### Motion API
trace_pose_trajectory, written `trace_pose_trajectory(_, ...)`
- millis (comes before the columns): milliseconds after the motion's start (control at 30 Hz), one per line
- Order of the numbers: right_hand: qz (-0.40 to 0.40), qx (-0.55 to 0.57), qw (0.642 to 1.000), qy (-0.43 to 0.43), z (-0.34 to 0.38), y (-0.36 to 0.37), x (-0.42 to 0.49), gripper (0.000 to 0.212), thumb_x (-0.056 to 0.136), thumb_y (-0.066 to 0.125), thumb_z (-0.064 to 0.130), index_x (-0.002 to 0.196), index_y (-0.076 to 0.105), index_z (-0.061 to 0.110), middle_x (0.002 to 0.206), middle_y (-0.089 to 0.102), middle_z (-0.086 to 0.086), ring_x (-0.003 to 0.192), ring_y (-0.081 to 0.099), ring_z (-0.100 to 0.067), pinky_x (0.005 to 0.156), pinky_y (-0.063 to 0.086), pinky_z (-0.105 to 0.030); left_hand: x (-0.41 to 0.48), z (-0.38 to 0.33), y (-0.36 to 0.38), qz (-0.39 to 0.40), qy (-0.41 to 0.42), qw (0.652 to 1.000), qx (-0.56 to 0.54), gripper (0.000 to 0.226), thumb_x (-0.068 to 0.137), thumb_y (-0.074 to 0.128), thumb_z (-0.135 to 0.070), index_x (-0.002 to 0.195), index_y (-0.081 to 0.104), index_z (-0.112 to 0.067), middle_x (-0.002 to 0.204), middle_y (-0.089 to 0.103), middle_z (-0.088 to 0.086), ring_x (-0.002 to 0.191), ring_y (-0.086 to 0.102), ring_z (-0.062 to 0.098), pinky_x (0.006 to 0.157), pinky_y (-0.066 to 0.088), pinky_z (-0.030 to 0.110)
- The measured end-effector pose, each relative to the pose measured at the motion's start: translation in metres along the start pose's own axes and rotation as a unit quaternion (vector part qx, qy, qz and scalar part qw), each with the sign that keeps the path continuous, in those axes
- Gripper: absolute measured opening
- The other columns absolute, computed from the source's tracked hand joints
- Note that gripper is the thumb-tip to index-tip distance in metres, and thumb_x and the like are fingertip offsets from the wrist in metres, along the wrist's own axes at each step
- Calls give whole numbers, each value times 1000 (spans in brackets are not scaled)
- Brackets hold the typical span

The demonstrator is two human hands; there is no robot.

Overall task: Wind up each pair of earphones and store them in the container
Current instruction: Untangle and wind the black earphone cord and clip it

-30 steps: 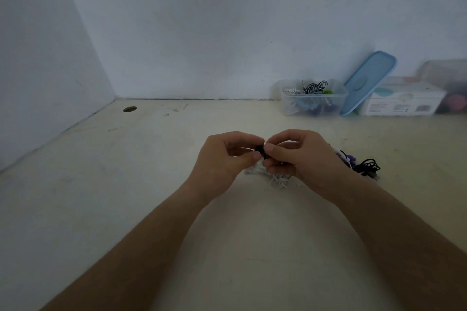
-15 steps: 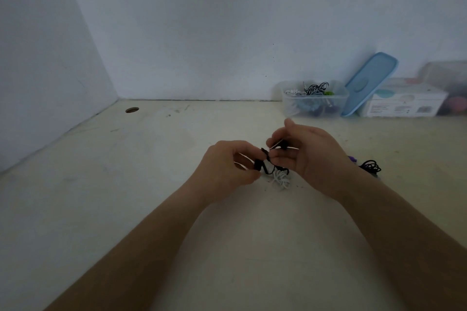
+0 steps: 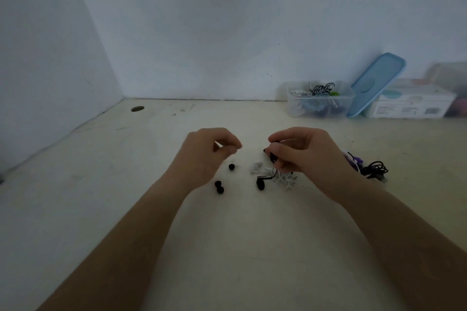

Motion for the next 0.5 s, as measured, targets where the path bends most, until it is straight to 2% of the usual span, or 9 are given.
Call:
trace_pose_trajectory(133, -7, -149, 986, -73, -2, 4, 2, 8, 77, 83, 20, 81, 76, 18, 67, 69, -1, 55, 60, -14, 58, 50, -27, 0, 14, 3, 24, -50, 997, 46, 12, 89, 69, -25, 92, 75, -35, 85, 67, -25, 71, 58, -9, 62, 37, 3)
trace_pose_trajectory(200, -2, -187, 978, -89, -3, 8, 3, 10, 75, 84, 27, 77, 76, 23, 68, 69, 1, 61, 63, -20, 64, 52, -31, -1, 13, 10, 44, -55, 996, 61, 12, 89, 68, -24, 93, 76, -34, 88, 69, -21, 74, 59, -4, 68, 42, 10)
trace_pose_trajectory(300, 1, -196, 976, -98, -5, 10, 3, 11, 75, 84, 31, 76, 75, 25, 70, 68, -2, 63, 64, -23, 65, 52, -33, -1, 8, 15, 59, -69, 992, 86, 12, 89, 69, -25, 97, 76, -32, 92, 68, -16, 82, 60, 4, 80, 48, 21)
trace_pose_trajectory(400, 2, -201, 974, -103, -6, 9, 4, 12, 74, 84, 30, 75, 74, 24, 70, 67, -3, 56, 57, -10, 61, 48, -27, -2, 7, 16, 64, -72, 990, 105, 11, 87, 71, -26, 96, 74, -32, 91, 66, -15, 84, 61, 5, 80, 50, 24)
trace_pose_trajectory(500, 3, -204, 974, -101, -7, 8, 5, 13, 74, 85, 29, 74, 73, 25, 71, 67, -2, 59, 58, -11, 64, 51, -32, -2, 9, 16, 64, -81, 989, 107, 9, 86, 72, -28, 93, 71, -33, 90, 64, -15, 82, 59, 3, 80, 52, 25)
Point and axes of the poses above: each hand's wrist, its own x-axis towards the middle knuckle, its own y-axis out of the palm, z = x × y, the point moved 2 cm from there along x, towards the middle knuckle
